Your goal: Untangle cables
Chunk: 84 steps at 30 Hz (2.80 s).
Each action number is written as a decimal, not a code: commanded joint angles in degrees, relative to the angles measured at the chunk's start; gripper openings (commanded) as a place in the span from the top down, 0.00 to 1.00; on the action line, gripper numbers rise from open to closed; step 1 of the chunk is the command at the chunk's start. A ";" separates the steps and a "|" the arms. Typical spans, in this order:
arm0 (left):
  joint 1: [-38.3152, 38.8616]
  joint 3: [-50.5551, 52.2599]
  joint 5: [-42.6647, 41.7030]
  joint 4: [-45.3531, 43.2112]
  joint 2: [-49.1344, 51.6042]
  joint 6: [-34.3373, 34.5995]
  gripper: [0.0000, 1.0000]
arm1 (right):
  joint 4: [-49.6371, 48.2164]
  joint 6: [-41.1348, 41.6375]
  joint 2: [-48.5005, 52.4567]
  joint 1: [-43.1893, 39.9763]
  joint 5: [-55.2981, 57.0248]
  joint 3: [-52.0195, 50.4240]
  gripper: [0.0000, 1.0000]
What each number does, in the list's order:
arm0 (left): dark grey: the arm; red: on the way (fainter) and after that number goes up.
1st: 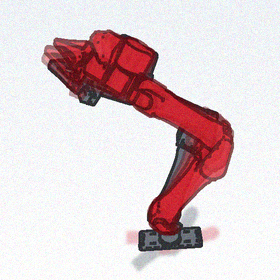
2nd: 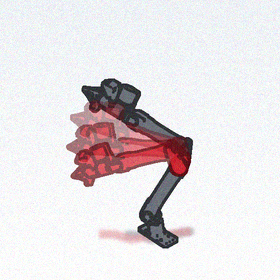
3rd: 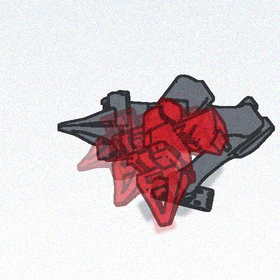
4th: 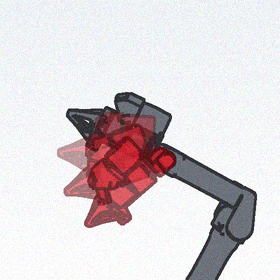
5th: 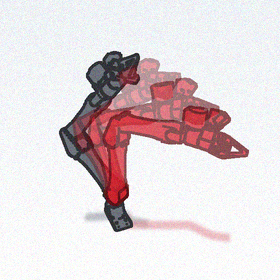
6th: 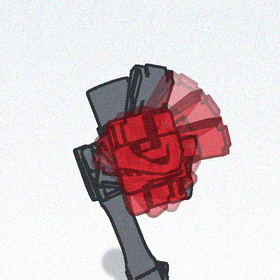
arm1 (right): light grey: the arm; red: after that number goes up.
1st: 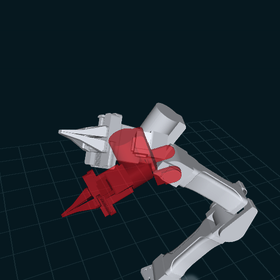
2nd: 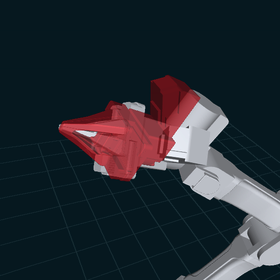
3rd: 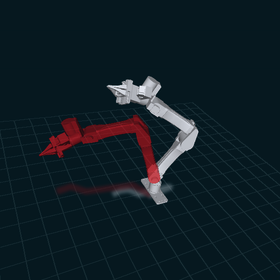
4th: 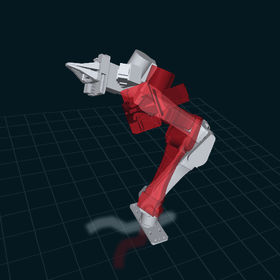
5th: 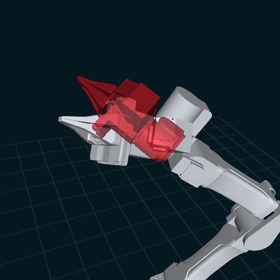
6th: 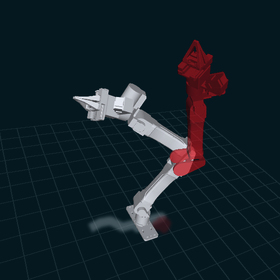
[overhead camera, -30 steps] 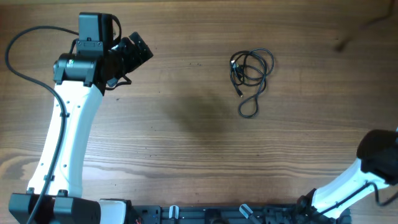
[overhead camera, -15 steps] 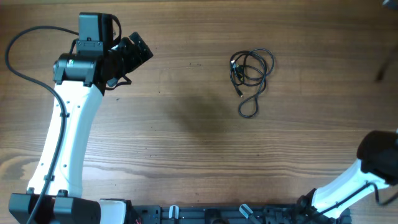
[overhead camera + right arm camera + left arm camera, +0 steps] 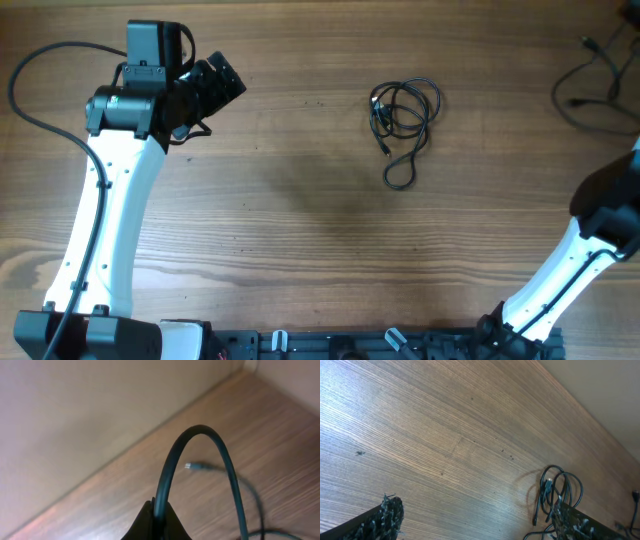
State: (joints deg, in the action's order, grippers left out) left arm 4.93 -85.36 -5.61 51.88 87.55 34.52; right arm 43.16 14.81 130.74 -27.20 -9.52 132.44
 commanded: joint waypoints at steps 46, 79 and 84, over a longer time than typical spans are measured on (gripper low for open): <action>3.04 -0.09 -16.04 -3.48 4.85 -16.11 0.07 | 35.04 -10.08 -13.94 19.47 -20.83 -0.63 0.18; 29.75 -0.09 -5.20 -39.91 36.57 -3.58 0.86 | 34.51 -5.14 -13.92 19.37 -14.21 -1.75 0.09; 29.18 -0.17 -5.18 -41.22 33.11 -3.61 0.96 | 34.49 -5.81 -13.92 19.37 -14.23 -1.75 0.09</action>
State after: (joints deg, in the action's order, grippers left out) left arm 34.24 -85.25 -11.57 11.88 123.61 30.79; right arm 77.58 10.17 116.38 -7.97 -24.34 130.85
